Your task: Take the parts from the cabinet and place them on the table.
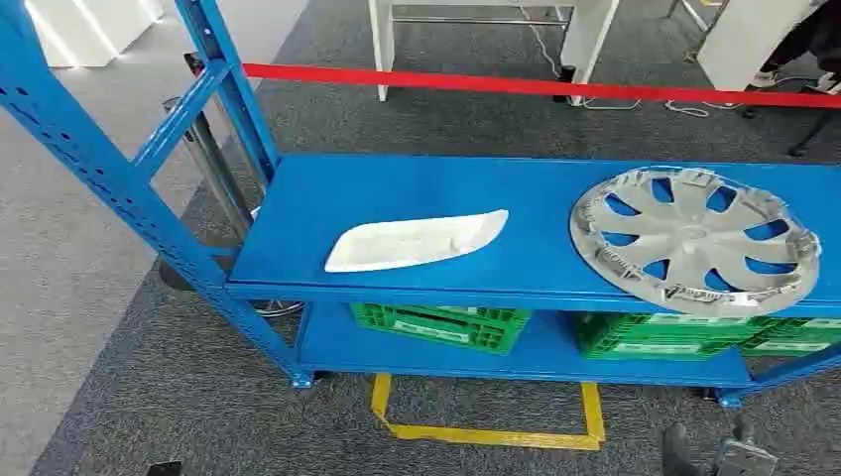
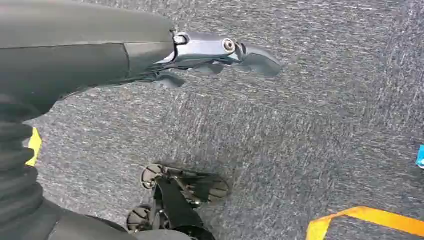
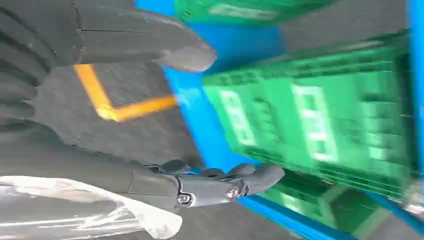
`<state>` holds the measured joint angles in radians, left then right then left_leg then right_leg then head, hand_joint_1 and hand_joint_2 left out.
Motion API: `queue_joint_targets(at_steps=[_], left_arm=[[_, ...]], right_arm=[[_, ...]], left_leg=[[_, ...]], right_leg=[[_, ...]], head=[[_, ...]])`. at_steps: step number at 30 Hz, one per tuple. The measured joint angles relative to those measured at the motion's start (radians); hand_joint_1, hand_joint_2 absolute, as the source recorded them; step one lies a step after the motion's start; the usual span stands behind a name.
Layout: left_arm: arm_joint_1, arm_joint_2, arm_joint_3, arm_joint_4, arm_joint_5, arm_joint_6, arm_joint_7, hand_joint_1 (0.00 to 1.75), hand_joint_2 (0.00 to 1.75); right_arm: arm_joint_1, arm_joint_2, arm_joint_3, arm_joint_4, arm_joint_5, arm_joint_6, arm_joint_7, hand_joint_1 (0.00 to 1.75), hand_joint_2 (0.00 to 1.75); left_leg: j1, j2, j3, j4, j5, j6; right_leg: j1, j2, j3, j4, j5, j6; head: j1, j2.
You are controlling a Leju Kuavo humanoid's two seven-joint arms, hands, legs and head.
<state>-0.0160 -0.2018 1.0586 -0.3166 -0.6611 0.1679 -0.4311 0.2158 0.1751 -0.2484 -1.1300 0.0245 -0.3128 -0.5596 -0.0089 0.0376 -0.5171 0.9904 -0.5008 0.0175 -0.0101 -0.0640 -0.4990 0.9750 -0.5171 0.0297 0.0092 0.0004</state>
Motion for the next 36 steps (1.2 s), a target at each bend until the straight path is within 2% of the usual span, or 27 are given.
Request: queue_joint_targets(at_steps=[11,16,19,26,36], left_arm=[[-0.012,0.001,0.045,0.024,-0.076,0.032,0.0,0.0,1.75],[-0.017,0.004,0.059,0.036,-0.113,0.041,0.001,0.0,1.75],[-0.019,0.007,0.061,0.039,-0.132,0.042,0.006,0.0,1.75],[-0.026,0.015,0.066,0.05,-0.174,0.043,0.023,0.0,1.75],[-0.035,0.026,0.066,0.06,-0.223,0.032,0.043,0.0,1.75]], right_arm=[[0.056,0.023,-0.083,-0.302,0.274,-0.063,-0.021,0.0,1.75],[0.071,0.016,-0.093,-0.417,0.419,-0.101,0.004,0.0,1.75],[0.071,-0.004,-0.081,-0.46,0.51,-0.117,0.05,0.0,1.75],[0.041,-0.096,0.004,-0.506,0.677,-0.137,0.193,0.0,1.75],[-0.115,-0.235,0.152,-0.462,0.823,-0.108,0.413,0.0,1.75]], left_leg=[[0.0,0.0,0.0,0.0,0.0,0.0],[0.0,0.0,0.0,0.0,0.0,0.0],[0.0,0.0,0.0,0.0,0.0,0.0],[0.0,0.0,0.0,0.0,0.0,0.0],[0.0,0.0,0.0,0.0,0.001,0.001]], right_leg=[[0.0,0.0,0.0,0.0,0.0,0.0],[0.0,0.0,0.0,0.0,0.0,0.0],[0.0,0.0,0.001,0.0,0.0,0.0],[0.0,0.0,0.001,0.0,0.001,0.0],[0.0,-0.001,0.001,0.0,0.002,0.0]], head=[[0.0,0.0],[0.0,0.0],[0.0,0.0],[0.0,0.0],[0.0,0.0]])
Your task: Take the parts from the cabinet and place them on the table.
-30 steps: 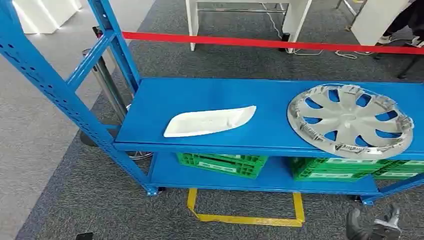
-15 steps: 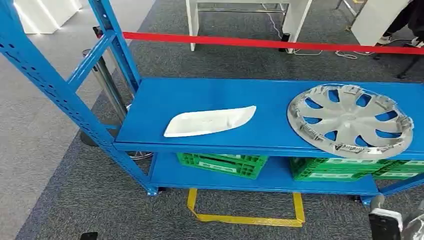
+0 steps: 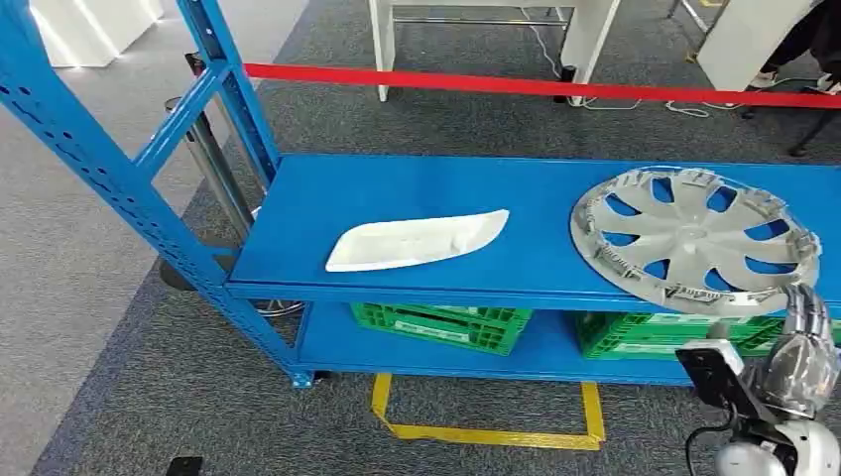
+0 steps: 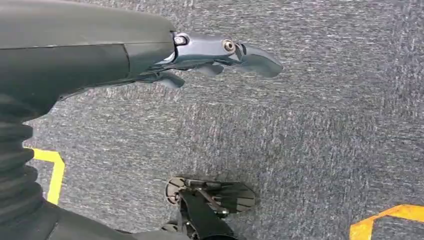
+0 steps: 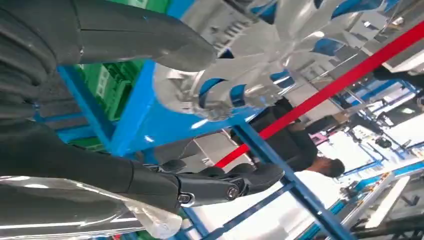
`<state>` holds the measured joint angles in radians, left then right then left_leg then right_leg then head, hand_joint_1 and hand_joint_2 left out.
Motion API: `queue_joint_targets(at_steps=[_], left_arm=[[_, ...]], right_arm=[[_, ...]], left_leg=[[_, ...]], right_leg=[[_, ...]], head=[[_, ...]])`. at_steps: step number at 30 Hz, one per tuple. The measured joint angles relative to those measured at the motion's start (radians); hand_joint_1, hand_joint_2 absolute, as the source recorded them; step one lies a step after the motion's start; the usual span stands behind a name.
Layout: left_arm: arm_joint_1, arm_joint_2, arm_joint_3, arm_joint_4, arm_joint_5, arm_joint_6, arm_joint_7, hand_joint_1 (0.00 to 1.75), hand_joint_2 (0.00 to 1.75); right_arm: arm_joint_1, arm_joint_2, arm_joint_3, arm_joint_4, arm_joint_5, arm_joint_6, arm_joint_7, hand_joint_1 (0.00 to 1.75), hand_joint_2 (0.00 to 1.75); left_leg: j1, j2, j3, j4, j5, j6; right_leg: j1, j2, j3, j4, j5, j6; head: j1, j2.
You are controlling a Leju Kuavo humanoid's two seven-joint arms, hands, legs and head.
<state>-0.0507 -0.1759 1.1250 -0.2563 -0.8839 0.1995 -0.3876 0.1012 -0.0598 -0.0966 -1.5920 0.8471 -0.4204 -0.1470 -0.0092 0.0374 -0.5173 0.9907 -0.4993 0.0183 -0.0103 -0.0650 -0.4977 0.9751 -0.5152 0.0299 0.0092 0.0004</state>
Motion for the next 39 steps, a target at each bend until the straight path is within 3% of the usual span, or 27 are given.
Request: queue_joint_targets(at_steps=[13,20,27,33,39], left_arm=[[-0.008,0.016,0.0,0.01,-0.051,-0.019,0.031,0.0,1.75],[-0.009,0.022,0.008,0.01,-0.054,-0.029,0.032,0.0,1.75],[-0.009,0.023,0.023,0.01,-0.044,-0.032,0.031,0.0,1.75],[-0.009,0.024,0.037,0.01,-0.04,-0.036,0.03,0.0,1.75],[-0.009,0.024,0.051,0.01,-0.037,-0.036,0.028,0.0,1.75]], right_arm=[[-0.225,-0.161,0.133,0.156,0.077,0.092,0.251,0.0,1.75],[-0.363,-0.206,0.166,0.282,-0.032,0.213,0.265,0.0,1.75],[-0.424,-0.22,0.211,0.366,-0.176,0.332,0.28,0.0,1.75],[-0.481,-0.231,0.254,0.442,-0.348,0.45,0.241,0.0,1.75],[-0.493,-0.238,0.309,0.451,-0.411,0.481,0.22,0.0,1.75]], left_leg=[[0.0,0.0,0.0,0.0,0.0,0.001],[0.0,0.0,0.0,0.0,0.001,0.001],[0.0,0.0,-0.001,0.0,0.001,0.002],[0.0,0.0,-0.002,0.0,0.001,0.002],[0.0,0.0,-0.002,0.001,0.001,0.002]], right_leg=[[0.0,0.0,-0.001,0.0,0.001,0.0],[0.0,0.0,-0.001,0.0,0.001,0.0],[0.0,0.0,-0.001,0.0,0.001,0.0],[0.0,0.0,-0.002,0.0,0.001,0.001],[0.0,-0.001,-0.002,0.0,0.001,0.001]], head=[[0.0,0.0],[0.0,0.0],[0.0,0.0],[0.0,0.0],[0.0,0.0]])
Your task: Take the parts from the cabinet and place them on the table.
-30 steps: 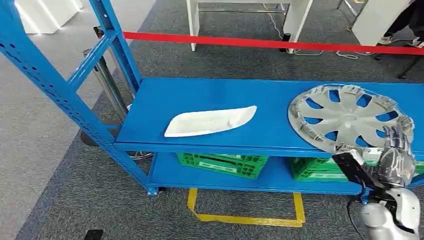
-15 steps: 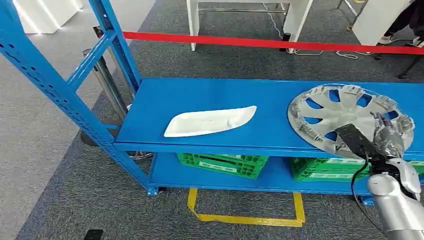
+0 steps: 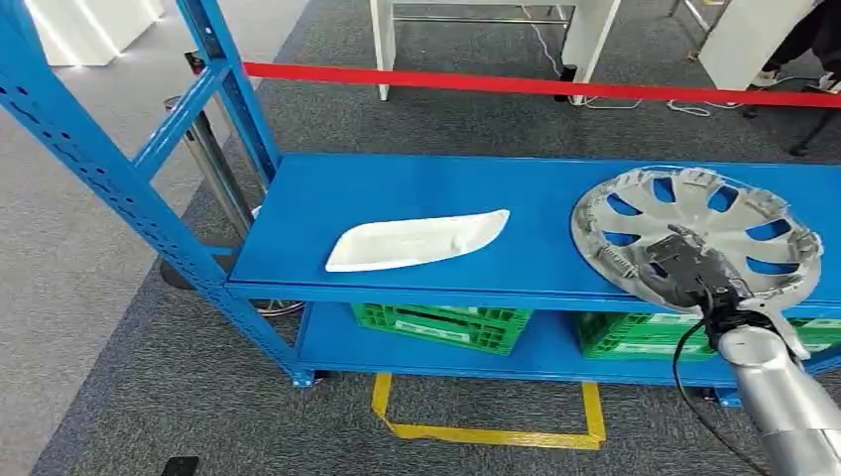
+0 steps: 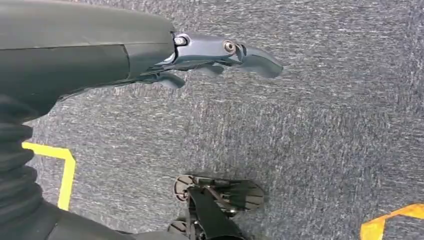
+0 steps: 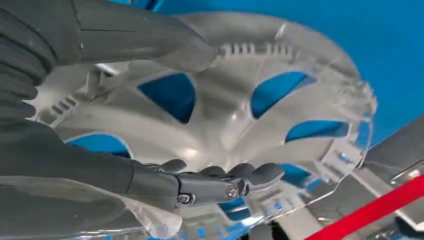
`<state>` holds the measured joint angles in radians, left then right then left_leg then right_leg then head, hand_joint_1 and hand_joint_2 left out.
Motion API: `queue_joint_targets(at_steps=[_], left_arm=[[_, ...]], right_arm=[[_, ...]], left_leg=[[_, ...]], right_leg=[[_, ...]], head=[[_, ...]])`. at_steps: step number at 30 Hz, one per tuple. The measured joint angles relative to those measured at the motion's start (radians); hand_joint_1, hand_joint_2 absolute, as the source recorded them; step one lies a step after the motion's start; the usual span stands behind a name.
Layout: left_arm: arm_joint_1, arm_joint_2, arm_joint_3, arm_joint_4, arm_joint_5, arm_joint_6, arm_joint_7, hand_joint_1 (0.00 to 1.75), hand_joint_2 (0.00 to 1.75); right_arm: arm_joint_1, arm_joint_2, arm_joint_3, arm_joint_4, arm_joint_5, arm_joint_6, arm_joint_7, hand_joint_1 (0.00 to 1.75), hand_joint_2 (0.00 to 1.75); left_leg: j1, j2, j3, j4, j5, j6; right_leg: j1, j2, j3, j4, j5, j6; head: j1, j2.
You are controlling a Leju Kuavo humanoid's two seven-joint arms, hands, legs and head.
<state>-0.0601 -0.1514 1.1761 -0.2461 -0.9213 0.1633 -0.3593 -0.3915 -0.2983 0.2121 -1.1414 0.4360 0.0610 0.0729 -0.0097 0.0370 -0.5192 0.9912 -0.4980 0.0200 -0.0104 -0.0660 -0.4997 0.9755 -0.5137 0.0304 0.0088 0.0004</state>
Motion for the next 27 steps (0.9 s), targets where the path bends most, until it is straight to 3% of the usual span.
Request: queue_joint_targets(at_steps=[11,15,22,27], left_arm=[[0.0,0.0,0.017,0.0,0.009,0.001,0.0,0.0,1.75],[0.0,0.0,0.026,0.0,0.016,0.005,0.0,0.0,1.75],[0.0,0.0,0.034,0.0,0.017,0.007,0.003,0.0,1.75],[0.0,0.0,0.042,0.001,0.022,0.009,0.006,0.0,1.75]], right_arm=[[-0.01,-0.048,0.08,-0.033,-0.063,0.066,0.012,0.0,1.75],[-0.01,-0.086,0.131,-0.083,-0.066,0.097,0.053,0.0,1.75],[-0.02,-0.129,0.198,-0.145,-0.018,0.1,0.109,0.0,1.75],[-0.026,-0.153,0.253,-0.18,0.086,0.097,0.162,0.0,1.75]], left_leg=[[0.0,0.0,-0.001,0.0,0.0,0.0],[0.0,0.0,-0.001,0.0,0.0,0.0],[0.0,0.0,-0.001,0.0,0.0,0.0],[0.0,0.0,-0.001,0.0,0.0,0.0]], right_leg=[[0.0,0.0,-0.001,0.0,0.0,0.0],[0.0,0.0,0.0,0.0,0.0,0.0],[0.0,0.0,-0.001,0.0,0.0,0.0],[0.0,0.0,-0.001,0.0,0.0,0.0]], head=[[0.0,0.0],[0.0,0.0],[0.0,0.0],[0.0,0.0]])
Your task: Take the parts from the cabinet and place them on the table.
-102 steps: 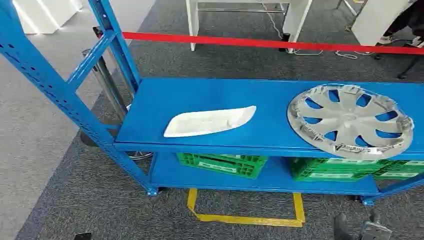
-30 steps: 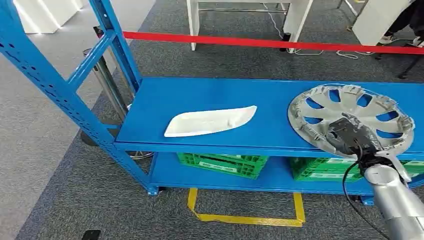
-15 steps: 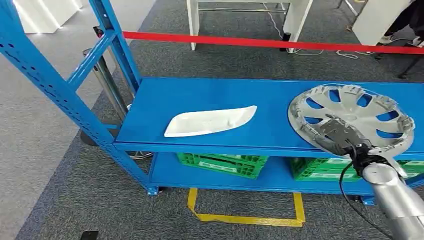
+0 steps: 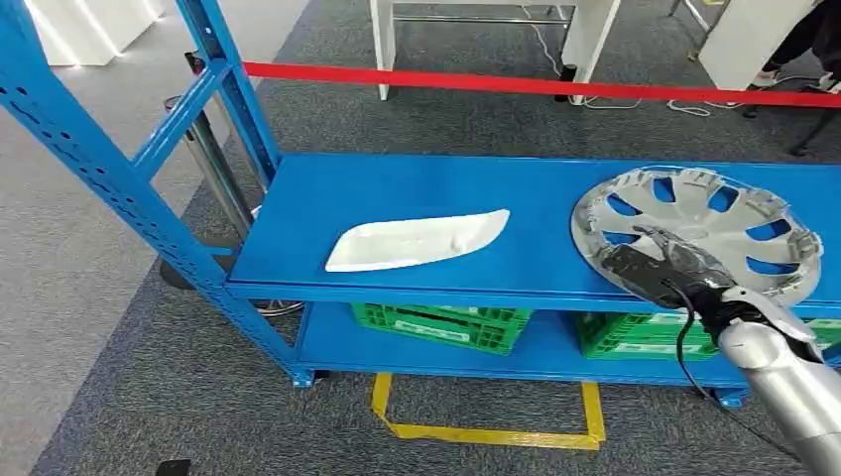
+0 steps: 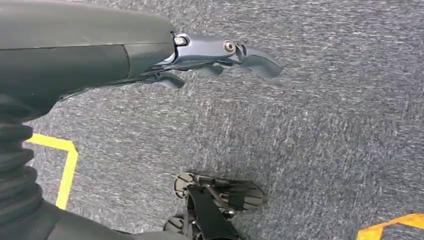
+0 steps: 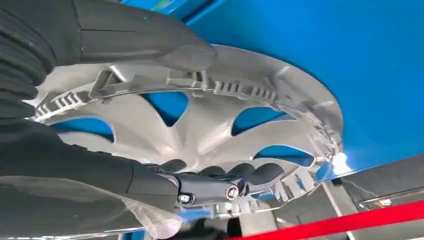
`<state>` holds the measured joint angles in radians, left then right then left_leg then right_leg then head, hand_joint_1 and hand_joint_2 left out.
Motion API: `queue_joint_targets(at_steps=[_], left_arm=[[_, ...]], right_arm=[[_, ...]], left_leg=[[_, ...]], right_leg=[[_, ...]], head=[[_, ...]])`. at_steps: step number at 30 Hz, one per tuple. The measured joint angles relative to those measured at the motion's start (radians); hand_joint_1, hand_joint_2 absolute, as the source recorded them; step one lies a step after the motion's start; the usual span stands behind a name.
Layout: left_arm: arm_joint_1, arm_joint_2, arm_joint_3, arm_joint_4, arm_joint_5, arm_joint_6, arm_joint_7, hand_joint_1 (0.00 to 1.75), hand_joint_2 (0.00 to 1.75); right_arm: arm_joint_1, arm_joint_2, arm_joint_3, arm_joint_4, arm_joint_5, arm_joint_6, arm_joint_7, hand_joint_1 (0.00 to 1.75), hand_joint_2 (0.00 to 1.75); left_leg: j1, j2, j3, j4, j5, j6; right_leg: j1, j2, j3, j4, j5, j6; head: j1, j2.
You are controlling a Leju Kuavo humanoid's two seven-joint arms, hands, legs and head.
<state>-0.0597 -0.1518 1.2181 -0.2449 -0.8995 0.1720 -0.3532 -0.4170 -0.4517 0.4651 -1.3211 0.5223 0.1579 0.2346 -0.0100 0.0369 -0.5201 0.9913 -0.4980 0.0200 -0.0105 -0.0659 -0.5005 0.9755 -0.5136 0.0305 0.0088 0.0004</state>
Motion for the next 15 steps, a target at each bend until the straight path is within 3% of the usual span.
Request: queue_joint_targets(at_steps=[6,15], left_arm=[[0.0,0.0,0.01,0.001,0.008,0.003,0.009,0.0,1.75],[0.0,-0.001,0.016,0.001,0.008,0.003,0.011,0.0,1.75]], right_arm=[[0.001,-0.02,0.063,-0.039,0.088,0.013,0.034,0.0,1.75],[0.004,-0.037,0.114,-0.066,0.114,0.028,0.036,0.0,1.75]], left_leg=[[0.0,0.0,0.0,0.0,0.0,0.0],[0.0,0.0,0.0,0.0,0.0,0.0]], right_leg=[[0.0,0.0,0.0,0.0,0.0,0.0],[0.0,0.0,0.0,0.0,0.0,0.0]], head=[[0.0,0.0],[0.0,0.0]])
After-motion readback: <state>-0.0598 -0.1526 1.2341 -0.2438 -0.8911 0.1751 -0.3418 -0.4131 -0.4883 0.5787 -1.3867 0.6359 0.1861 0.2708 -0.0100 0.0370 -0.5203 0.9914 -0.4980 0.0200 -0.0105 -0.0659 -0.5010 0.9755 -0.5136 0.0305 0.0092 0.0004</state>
